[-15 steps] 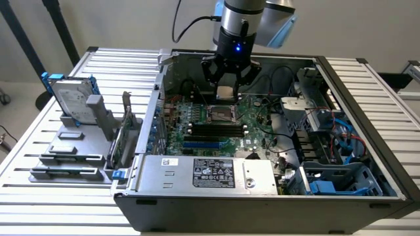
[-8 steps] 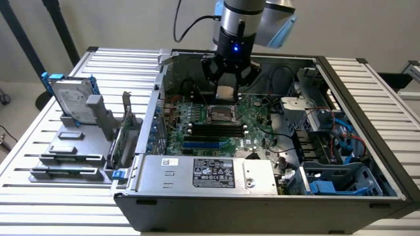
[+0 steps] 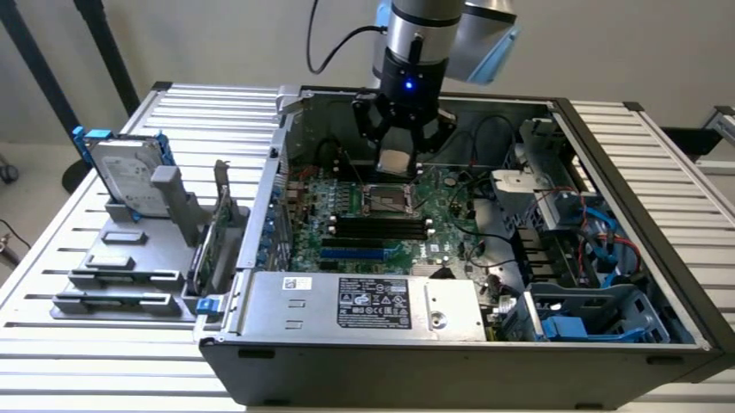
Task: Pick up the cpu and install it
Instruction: 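Place the cpu into insertion slot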
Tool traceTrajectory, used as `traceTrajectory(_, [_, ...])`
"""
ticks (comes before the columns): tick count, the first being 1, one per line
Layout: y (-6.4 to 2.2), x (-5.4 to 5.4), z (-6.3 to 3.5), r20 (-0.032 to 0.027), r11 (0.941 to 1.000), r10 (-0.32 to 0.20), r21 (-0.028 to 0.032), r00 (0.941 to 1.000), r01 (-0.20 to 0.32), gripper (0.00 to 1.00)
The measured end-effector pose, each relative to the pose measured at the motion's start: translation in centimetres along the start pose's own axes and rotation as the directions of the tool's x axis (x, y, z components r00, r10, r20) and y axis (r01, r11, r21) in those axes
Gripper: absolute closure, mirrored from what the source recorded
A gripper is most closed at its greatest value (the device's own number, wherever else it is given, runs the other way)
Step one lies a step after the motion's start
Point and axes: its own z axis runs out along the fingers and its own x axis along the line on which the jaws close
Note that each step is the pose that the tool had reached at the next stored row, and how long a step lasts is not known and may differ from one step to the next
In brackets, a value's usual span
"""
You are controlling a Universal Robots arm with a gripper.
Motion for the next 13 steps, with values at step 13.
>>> traceTrajectory(13, [-0.01, -0.01, 0.19, -0.0022, 0.9807, 0.195, -0.0085, 0.9808, -0.195, 0.45])
